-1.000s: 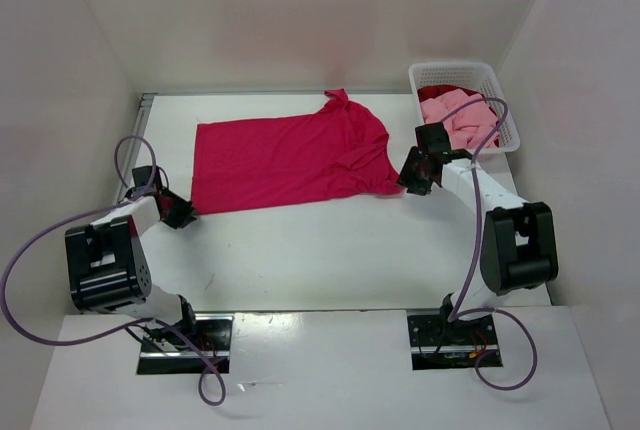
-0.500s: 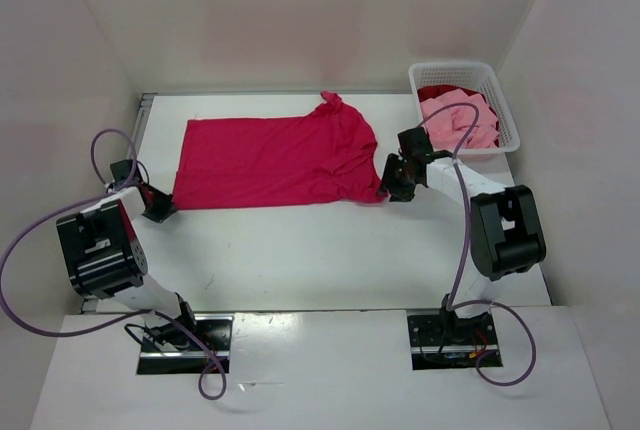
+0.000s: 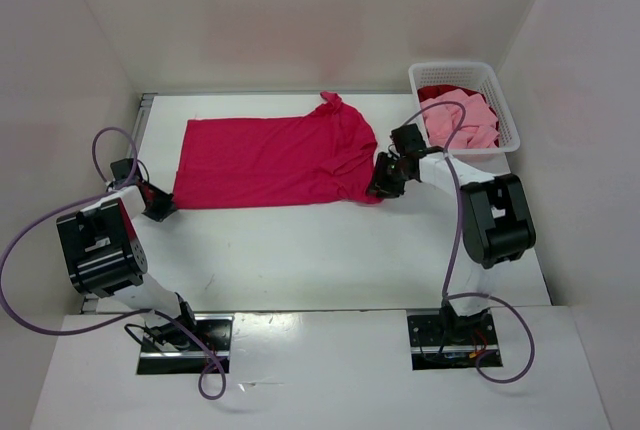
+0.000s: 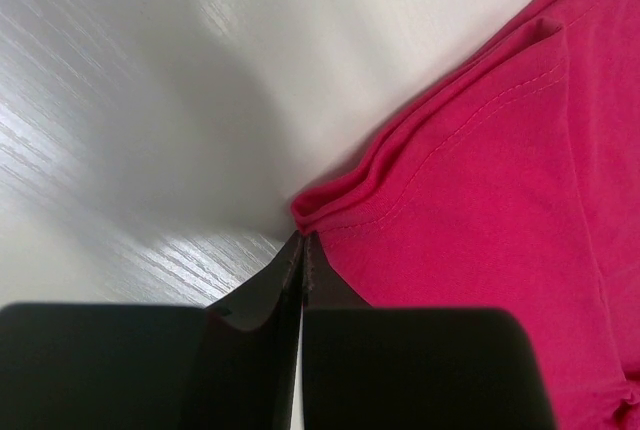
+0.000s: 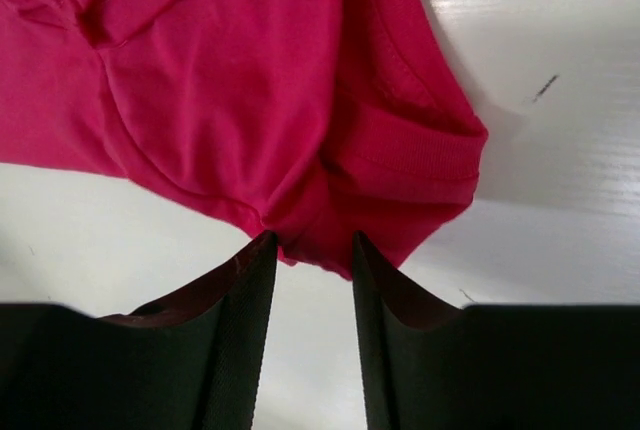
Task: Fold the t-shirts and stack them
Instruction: Fold the flattened tshirt in 1/3 of the way
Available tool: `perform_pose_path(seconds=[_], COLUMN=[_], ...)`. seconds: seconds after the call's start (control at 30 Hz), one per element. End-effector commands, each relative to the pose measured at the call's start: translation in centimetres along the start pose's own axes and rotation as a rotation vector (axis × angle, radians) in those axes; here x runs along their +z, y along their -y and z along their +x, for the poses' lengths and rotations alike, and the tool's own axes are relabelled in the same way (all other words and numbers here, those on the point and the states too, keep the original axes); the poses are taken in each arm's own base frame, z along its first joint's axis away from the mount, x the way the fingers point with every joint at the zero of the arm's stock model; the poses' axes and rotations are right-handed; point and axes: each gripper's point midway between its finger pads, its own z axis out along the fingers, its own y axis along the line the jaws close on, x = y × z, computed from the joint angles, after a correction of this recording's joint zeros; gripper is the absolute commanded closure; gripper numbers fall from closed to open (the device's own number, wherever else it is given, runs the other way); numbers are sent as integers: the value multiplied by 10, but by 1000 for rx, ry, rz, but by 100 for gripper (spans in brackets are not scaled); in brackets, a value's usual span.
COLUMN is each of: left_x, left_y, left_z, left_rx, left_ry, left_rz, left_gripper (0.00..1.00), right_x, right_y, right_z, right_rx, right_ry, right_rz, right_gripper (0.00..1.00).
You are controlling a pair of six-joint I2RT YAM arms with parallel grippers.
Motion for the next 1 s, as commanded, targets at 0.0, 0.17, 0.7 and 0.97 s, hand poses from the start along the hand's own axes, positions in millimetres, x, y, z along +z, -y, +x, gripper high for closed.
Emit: perform_pose_path(seconds=[0.0, 0.17, 0.7, 0.97], left_x=[2, 2, 2, -9], left_y=[-1, -2, -3, -3], left_z=[1, 0, -3, -3], left_rx=[13, 13, 12, 21], left_ry=[-2, 4, 2, 6], left_rz=[10, 3, -10, -17], left_gripper=[100, 100, 100, 98], right_x=[6, -6, 2, -12], right_y=[-17, -1, 32, 63], right_z=[-20, -37, -80, -50], right_rx=[-43, -12, -3, 37], right_ry=[36, 121, 178, 139], right_rz=[-40, 56, 161, 297], right_gripper=[60, 80, 88, 79])
